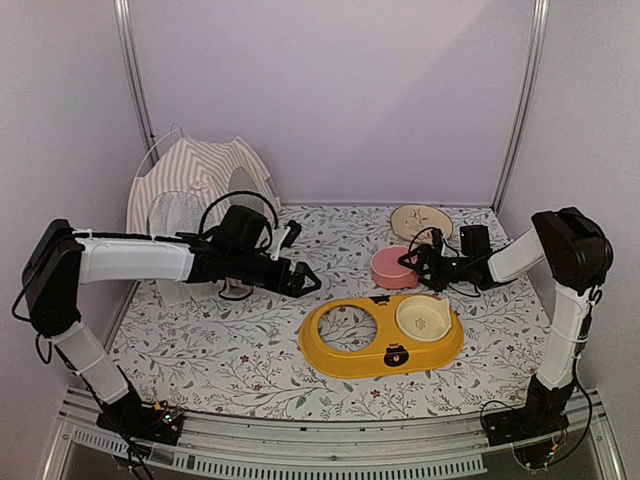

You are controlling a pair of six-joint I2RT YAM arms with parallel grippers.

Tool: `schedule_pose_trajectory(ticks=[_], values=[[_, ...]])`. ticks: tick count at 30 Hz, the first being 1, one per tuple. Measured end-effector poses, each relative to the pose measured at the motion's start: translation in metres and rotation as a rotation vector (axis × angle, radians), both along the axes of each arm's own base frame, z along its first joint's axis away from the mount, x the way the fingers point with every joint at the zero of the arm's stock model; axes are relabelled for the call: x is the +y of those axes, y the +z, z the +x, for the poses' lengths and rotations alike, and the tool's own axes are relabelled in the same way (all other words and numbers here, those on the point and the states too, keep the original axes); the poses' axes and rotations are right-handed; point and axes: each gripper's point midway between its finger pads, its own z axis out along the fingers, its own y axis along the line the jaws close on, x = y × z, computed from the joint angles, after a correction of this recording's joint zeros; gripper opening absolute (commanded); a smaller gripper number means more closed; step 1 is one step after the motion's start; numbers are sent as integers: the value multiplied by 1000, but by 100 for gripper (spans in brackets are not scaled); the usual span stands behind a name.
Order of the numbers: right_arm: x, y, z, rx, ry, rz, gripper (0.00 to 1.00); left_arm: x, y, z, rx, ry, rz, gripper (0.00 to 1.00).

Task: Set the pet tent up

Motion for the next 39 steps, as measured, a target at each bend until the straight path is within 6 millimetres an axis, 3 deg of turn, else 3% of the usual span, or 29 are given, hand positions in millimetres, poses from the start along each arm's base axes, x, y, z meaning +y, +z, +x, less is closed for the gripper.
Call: schedule_pose_trajectory(ticks=[5, 14, 22, 28, 34, 39], values=[[5, 0, 7, -11, 19, 42, 90, 38, -14, -37, 38, 46, 12, 99], [12, 0, 6, 34, 29, 141, 66, 65, -46, -72, 129, 85, 16, 99], [16, 11, -1, 80, 34, 223, 33, 63, -51, -80, 148, 84, 4, 99], [17, 32, -3, 62, 35, 243, 15, 55, -55, -82, 153, 73, -4, 99], [24, 63, -7, 2, 59, 245, 12, 52, -63, -86, 172, 62, 10, 99], [41, 85, -22, -44, 95, 169, 10, 51, -66, -87, 175, 60, 15, 99]])
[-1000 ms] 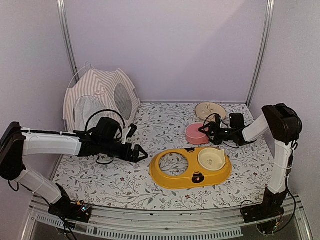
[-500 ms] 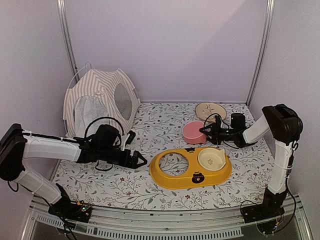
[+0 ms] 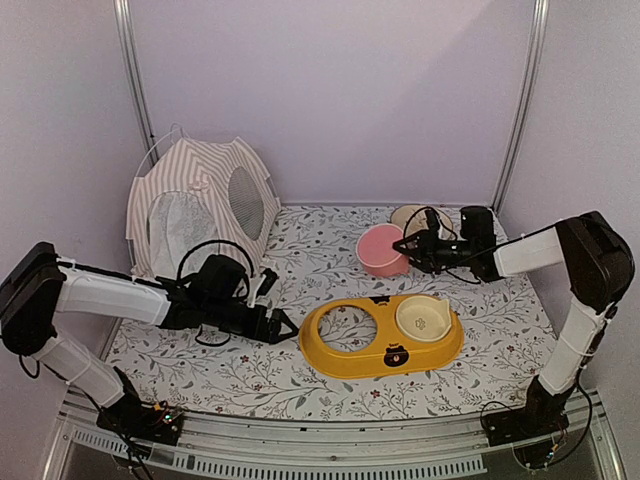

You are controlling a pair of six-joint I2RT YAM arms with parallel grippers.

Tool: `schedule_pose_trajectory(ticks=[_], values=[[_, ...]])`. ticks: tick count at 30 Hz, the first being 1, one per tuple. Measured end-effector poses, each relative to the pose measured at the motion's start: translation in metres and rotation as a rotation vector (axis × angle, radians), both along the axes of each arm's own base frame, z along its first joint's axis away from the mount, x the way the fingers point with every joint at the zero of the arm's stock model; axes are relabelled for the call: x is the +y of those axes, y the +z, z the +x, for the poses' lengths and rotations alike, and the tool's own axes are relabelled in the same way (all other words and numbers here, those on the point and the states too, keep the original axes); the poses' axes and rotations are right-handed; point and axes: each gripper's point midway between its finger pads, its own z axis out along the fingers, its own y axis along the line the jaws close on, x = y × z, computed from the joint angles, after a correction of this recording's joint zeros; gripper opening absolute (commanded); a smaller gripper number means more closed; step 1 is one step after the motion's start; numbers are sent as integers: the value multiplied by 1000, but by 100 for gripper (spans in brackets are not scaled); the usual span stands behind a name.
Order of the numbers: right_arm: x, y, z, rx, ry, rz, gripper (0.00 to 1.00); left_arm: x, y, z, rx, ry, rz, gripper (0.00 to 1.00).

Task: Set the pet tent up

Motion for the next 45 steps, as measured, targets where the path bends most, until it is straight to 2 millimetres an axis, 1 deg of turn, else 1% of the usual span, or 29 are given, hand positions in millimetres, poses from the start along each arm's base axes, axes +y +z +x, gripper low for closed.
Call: schedule_pose_trajectory(ticks=[5, 7, 10, 13, 17, 21, 31, 34, 37, 40, 41, 45], values=[[29, 24, -24, -93, 55, -131, 9, 0, -3, 0, 2, 2, 7, 99], [39, 30, -37, -130, 78, -192, 8, 1, -3, 0, 4, 3, 9, 99], [50, 35, -55, -172, 103, -280, 8, 1, -4, 1, 4, 4, 13, 99], [54, 32, -72, -195, 121, -368, 8, 0, -5, 2, 6, 5, 16, 99], [54, 20, -92, -201, 136, -496, 8, -1, -2, 5, -4, 9, 13, 99], [53, 9, -108, -206, 147, -608, 8, -2, 1, 8, -17, 19, 15, 99], [67, 18, -131, -303, 163, -833, 7, 1, 1, 11, -22, 33, 31, 99], [71, 13, -137, -321, 174, -904, 8, 1, 3, 12, -29, 37, 30, 99], [76, 3, -143, -331, 194, -980, 8, 2, 4, 13, -33, 40, 31, 99], [84, -6, -150, -345, 218, -1049, 17, 2, 5, 13, -35, 40, 35, 99], [87, -9, -152, -352, 223, -1072, 18, 3, 4, 13, -34, 41, 36, 99], [99, -20, -157, -373, 246, -1143, 34, 4, 6, 12, -36, 42, 39, 99]])
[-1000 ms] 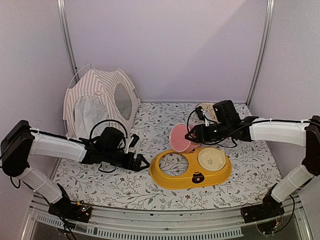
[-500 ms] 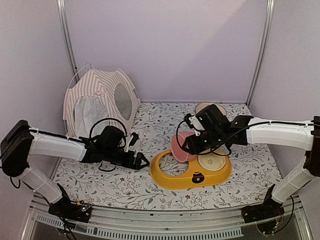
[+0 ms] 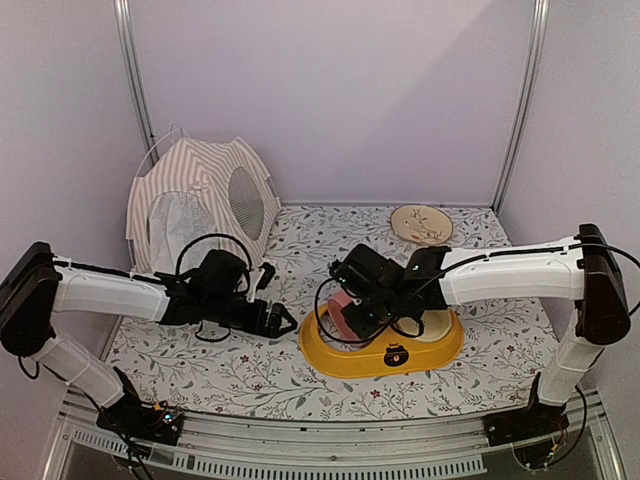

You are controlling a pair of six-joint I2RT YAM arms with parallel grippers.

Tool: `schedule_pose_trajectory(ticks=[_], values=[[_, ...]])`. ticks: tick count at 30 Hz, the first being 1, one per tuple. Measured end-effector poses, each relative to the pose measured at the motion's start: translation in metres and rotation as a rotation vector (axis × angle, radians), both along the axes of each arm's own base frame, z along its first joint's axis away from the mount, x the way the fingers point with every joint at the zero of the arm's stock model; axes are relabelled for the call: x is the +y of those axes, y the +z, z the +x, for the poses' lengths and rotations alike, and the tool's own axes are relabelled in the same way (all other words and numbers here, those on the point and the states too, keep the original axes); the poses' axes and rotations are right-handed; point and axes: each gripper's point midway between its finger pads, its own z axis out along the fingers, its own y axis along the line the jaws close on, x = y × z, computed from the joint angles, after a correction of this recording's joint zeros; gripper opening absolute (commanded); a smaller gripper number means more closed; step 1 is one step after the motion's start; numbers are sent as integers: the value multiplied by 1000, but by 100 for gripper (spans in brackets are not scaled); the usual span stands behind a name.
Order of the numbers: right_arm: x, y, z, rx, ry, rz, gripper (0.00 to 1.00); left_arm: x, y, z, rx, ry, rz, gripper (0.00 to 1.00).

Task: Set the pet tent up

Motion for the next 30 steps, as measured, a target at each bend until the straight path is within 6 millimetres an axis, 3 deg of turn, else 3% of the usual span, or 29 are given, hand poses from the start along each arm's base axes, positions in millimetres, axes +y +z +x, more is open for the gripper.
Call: schedule_pose_trajectory(ticks=[5, 11, 13, 18, 25, 30], values=[[8, -8, -4, -4, 17, -31, 47, 1, 0, 0, 0, 1, 2, 99], [15, -6, -6, 11, 29, 3, 70, 2, 3, 1, -5, 3, -1, 99], [22, -3, -8, 22, 42, 32, 73, 2, 3, 1, -8, 2, -1, 99], [34, 1, -12, 47, 68, 89, 71, 3, 3, 2, -11, -2, 1, 99], [48, 5, -19, 90, 91, 159, 56, 2, 4, 1, -12, -6, 0, 99], [57, 7, -26, 116, 104, 200, 51, 3, 5, 1, -13, -6, -3, 99]])
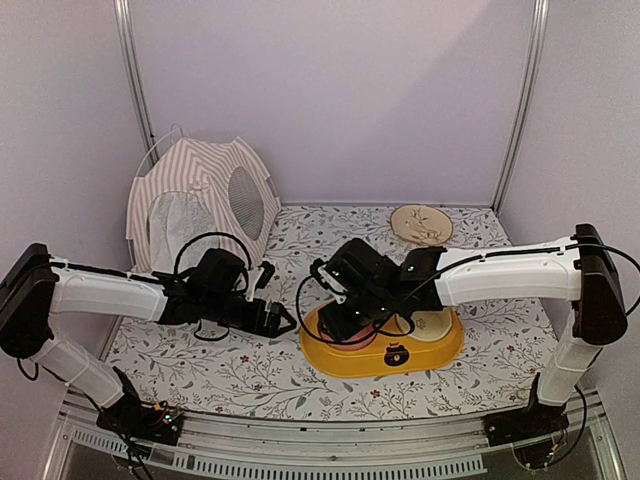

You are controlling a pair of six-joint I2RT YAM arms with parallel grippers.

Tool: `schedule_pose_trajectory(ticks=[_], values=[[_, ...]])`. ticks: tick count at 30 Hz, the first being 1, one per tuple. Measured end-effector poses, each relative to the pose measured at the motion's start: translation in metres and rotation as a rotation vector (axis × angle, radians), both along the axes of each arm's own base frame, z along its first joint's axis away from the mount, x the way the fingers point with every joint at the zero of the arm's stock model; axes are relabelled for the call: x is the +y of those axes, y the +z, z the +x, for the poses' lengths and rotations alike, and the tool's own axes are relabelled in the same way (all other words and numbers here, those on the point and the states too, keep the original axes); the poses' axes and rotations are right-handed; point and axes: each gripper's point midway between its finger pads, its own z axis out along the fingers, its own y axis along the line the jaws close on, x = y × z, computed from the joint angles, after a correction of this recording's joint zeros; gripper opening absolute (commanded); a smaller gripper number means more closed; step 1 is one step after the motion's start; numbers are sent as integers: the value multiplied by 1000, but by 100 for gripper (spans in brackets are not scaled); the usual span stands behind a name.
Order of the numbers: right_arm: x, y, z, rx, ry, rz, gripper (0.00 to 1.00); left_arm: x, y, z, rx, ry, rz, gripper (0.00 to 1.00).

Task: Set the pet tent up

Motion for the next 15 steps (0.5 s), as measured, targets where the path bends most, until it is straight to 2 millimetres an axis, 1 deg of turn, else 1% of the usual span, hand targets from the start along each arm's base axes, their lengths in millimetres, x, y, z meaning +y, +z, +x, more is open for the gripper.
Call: schedule_pose_trajectory(ticks=[3, 7, 13, 15], values=[[3, 1, -2, 5, 0, 14, 50, 0, 1, 0, 0, -1, -2, 99], [5, 2, -2, 9, -10, 26, 51, -1, 1, -1, 3, -4, -5, 99], [6, 5, 0, 12, -29, 43, 57, -2, 1, -2, 7, -11, -10, 99], [3, 7, 1, 11, -38, 51, 60, -2, 1, -3, 10, -14, -12, 99]])
